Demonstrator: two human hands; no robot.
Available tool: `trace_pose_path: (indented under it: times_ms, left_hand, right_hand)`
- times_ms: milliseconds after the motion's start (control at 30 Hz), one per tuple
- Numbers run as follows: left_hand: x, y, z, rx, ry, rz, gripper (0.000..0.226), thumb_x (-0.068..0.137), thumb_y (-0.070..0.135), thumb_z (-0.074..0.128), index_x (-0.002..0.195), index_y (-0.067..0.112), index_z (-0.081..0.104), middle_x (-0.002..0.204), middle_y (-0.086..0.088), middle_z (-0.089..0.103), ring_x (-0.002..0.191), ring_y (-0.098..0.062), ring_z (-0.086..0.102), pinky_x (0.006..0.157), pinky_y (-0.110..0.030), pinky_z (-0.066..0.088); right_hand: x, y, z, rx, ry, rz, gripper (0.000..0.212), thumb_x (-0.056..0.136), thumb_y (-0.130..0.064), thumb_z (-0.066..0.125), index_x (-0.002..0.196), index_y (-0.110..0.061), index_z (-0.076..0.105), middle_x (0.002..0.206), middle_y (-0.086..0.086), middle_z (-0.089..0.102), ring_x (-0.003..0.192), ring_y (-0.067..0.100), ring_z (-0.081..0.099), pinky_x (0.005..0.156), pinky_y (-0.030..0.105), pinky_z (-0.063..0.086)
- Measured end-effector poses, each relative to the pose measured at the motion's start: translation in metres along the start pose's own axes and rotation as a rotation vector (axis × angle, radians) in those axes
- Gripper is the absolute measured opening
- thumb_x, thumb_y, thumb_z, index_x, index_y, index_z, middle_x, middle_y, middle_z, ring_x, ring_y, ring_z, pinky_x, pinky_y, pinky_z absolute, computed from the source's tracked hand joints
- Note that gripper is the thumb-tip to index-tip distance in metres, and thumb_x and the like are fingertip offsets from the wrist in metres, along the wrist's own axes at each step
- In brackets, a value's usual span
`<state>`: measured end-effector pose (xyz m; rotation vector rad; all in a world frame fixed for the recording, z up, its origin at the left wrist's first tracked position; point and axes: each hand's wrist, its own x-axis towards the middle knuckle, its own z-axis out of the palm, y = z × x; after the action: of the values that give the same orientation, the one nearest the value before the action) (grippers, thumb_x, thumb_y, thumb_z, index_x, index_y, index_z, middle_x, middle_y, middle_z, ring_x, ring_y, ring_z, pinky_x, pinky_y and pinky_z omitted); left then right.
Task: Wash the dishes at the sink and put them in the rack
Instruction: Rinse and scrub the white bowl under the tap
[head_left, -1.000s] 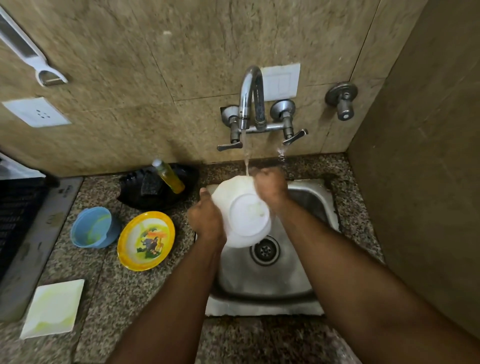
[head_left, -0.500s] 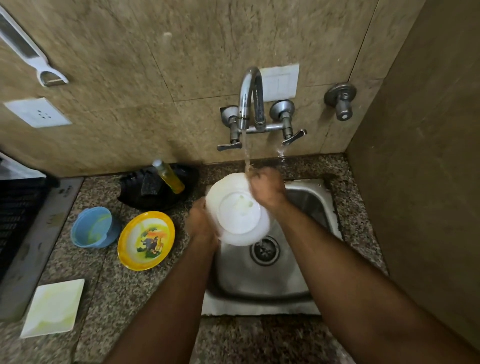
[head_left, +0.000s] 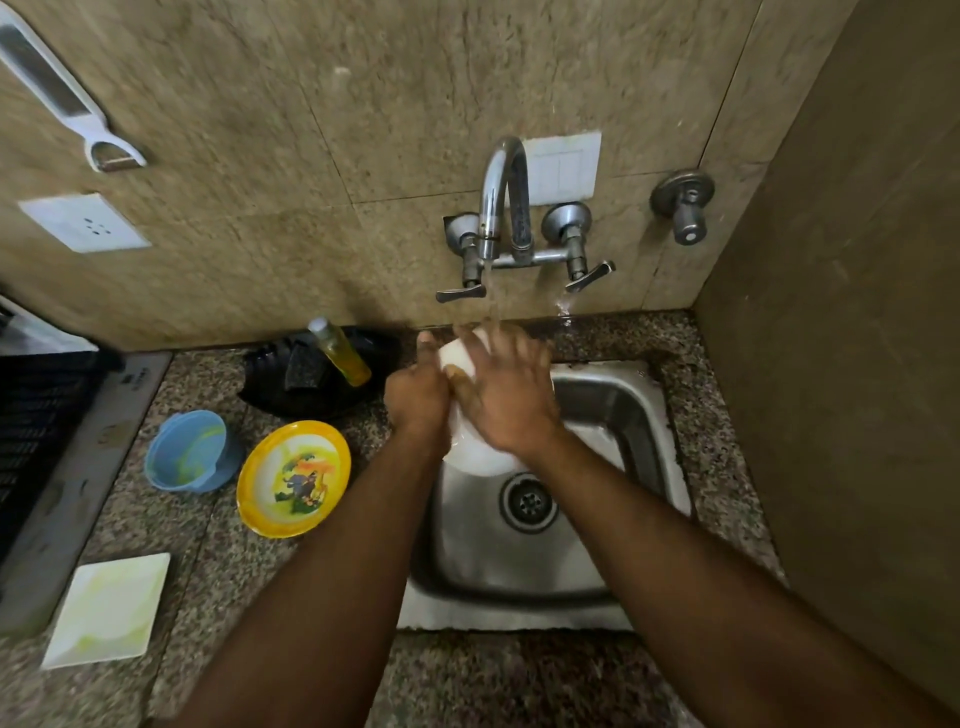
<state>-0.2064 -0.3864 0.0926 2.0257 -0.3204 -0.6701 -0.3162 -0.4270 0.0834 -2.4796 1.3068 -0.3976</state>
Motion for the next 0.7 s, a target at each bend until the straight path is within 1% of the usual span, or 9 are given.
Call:
trace_pose_path:
  times_ms: [100,167,267,333,400,467,533,633,700]
  left_hand:
    - [-0.012,0.004,0.004,-0.012,0.045,-0.086,0.072,0.09,0.076,0.048,0.078,0.01,0.073,0.098,-0.019,0.077,0.099,-0.035,0.073,0.094,-0.047,0.057]
    - [-0.02,0.006,0.008,0.021,0.086,-0.075,0.07,0.097,0.069,0.048,0.091,0.004,0.076,0.109,-0.023,0.074,0.107,-0.039,0.069,0.098,-0.045,0.054]
    - [-0.029,0.004,0.012,-0.017,0.12,-0.085,0.07,0.101,0.064,0.044,0.112,0.001,0.074,0.12,-0.024,0.071,0.115,-0.041,0.065,0.1,-0.041,0.052]
    - [-0.031,0.001,0.012,-0.075,0.138,-0.144,0.07,0.102,0.063,0.044,0.119,0.001,0.071,0.123,-0.023,0.07,0.117,-0.04,0.065,0.1,-0.042,0.052]
    - [-0.03,0.0,0.009,-0.225,0.145,-0.271,0.07,0.101,0.062,0.047,0.121,-0.002,0.067,0.124,-0.02,0.069,0.113,-0.037,0.067,0.098,-0.041,0.054]
    - [-0.032,0.005,0.006,-0.338,0.106,-0.369,0.064,0.103,0.057,0.048,0.119,-0.002,0.064,0.118,-0.01,0.068,0.106,-0.03,0.068,0.089,-0.036,0.054]
    - [-0.035,0.005,0.004,-0.356,0.097,-0.407,0.061,0.103,0.056,0.048,0.116,-0.001,0.064,0.113,-0.009,0.067,0.105,-0.032,0.068,0.083,-0.034,0.052]
    - [-0.038,-0.007,0.006,-0.33,0.143,-0.385,0.074,0.1,0.064,0.046,0.119,-0.005,0.065,0.118,-0.015,0.069,0.111,-0.037,0.068,0.091,-0.036,0.053]
    - [-0.036,-0.023,0.012,-0.355,0.186,-0.391,0.084,0.089,0.075,0.045,0.119,0.0,0.067,0.125,-0.02,0.07,0.108,-0.039,0.069,0.098,-0.047,0.056]
  right_hand:
    - [-0.002,0.005,0.011,0.161,-0.08,0.067,0.059,0.105,-0.058,0.025,0.161,-0.041,0.021,0.172,-0.001,0.015,0.158,0.027,0.012,0.123,0.058,0.017]
    - [0.011,0.014,0.008,0.358,-0.169,0.207,0.051,0.108,-0.05,0.031,0.158,-0.037,0.035,0.168,0.003,0.03,0.153,0.027,0.029,0.121,0.05,0.029]
    - [0.028,0.016,-0.005,0.472,-0.127,0.447,0.044,0.11,-0.038,0.03,0.132,-0.02,0.063,0.136,0.01,0.064,0.113,0.027,0.06,0.096,0.038,0.048]
    - [0.021,0.009,-0.003,0.205,-0.088,0.366,0.05,0.11,-0.043,0.024,0.14,-0.021,0.057,0.141,0.011,0.06,0.123,0.031,0.057,0.102,0.043,0.047]
    - [0.0,-0.001,0.003,0.029,-0.037,0.121,0.053,0.108,-0.047,0.023,0.154,-0.03,0.041,0.161,0.004,0.042,0.147,0.033,0.038,0.118,0.054,0.03]
    - [-0.024,-0.006,0.008,0.01,-0.019,-0.143,0.054,0.107,-0.047,0.024,0.159,-0.036,0.03,0.171,-0.006,0.022,0.159,0.029,0.012,0.125,0.058,0.008]
    - [-0.031,-0.002,0.01,0.039,-0.041,-0.196,0.054,0.107,-0.049,0.023,0.16,-0.04,0.027,0.173,-0.01,0.015,0.16,0.023,0.004,0.125,0.055,0.003]
    - [-0.005,0.013,0.019,0.069,-0.149,0.056,0.056,0.105,-0.056,0.019,0.156,-0.038,0.035,0.166,0.0,0.032,0.152,0.028,0.028,0.12,0.058,0.025]
    - [0.017,0.019,0.016,0.183,-0.23,0.266,0.059,0.105,-0.057,0.016,0.142,-0.029,0.053,0.147,0.011,0.055,0.13,0.032,0.053,0.107,0.053,0.043]
